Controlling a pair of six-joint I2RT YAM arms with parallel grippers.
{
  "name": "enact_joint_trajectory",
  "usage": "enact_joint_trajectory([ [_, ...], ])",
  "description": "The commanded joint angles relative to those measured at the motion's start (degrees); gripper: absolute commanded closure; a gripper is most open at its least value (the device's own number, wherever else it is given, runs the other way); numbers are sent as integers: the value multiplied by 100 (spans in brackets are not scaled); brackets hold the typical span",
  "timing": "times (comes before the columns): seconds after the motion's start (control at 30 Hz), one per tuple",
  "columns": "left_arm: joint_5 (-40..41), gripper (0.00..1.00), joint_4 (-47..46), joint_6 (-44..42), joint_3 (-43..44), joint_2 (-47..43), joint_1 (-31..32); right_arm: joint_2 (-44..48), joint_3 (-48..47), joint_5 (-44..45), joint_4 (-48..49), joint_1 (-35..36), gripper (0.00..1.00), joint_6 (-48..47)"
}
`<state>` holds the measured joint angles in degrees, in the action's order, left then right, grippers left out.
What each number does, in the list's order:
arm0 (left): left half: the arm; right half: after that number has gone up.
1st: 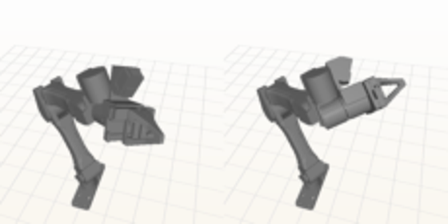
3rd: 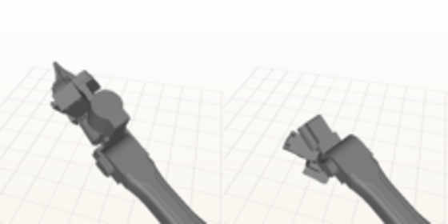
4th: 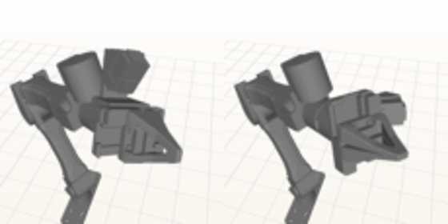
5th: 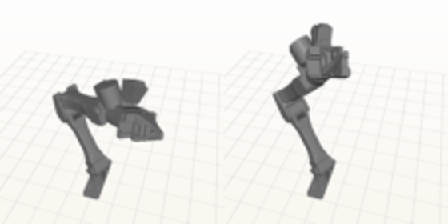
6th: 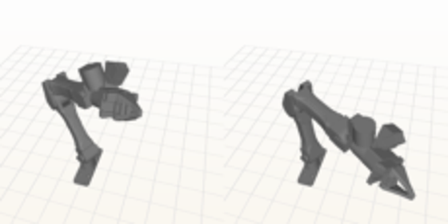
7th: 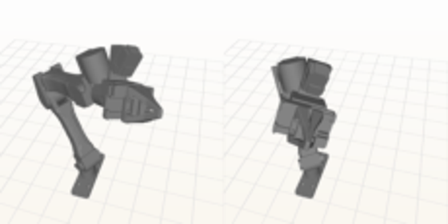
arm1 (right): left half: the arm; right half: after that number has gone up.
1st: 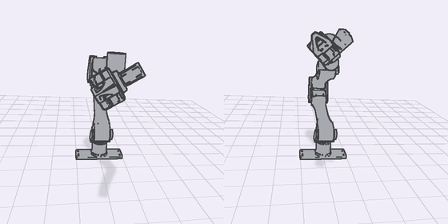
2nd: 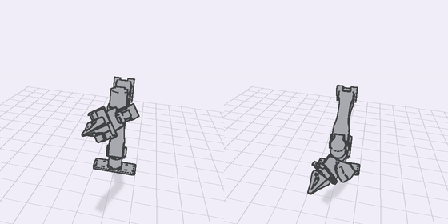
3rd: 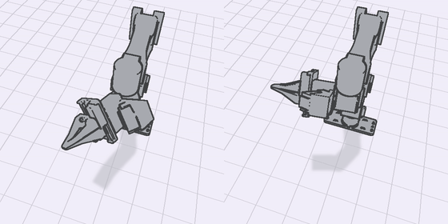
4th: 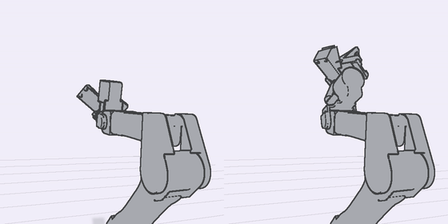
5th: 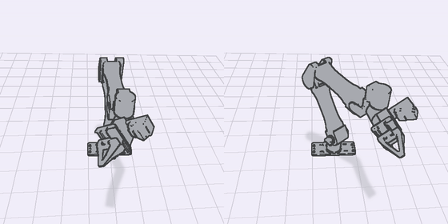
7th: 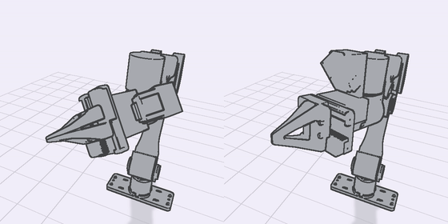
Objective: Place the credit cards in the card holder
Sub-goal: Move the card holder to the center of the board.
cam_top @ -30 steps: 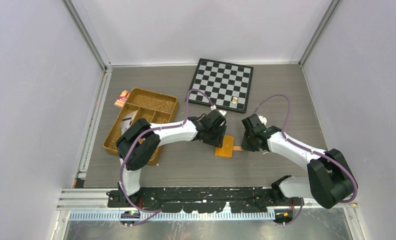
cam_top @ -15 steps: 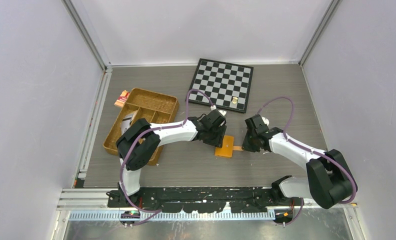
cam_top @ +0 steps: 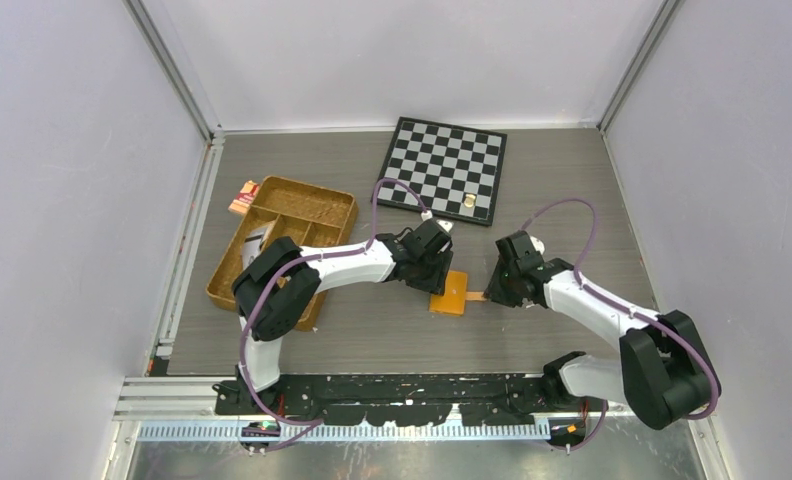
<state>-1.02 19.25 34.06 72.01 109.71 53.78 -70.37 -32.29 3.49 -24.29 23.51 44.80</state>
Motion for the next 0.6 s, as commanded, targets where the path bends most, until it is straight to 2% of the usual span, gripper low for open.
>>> enact_joint_trajectory([
  [0.0, 396, 59, 558, -211, -159, 119, 19, 222, -28, 171, -114, -37, 69, 59],
  [0.2, 423, 59, 564, -241, -196, 110, 19, 297, 110, -76, 174, -89, 66, 87],
  [0.57, 414, 60, 578, -234, -181, 84, 19, 204, 310, -262, 732, -168, 76, 114],
])
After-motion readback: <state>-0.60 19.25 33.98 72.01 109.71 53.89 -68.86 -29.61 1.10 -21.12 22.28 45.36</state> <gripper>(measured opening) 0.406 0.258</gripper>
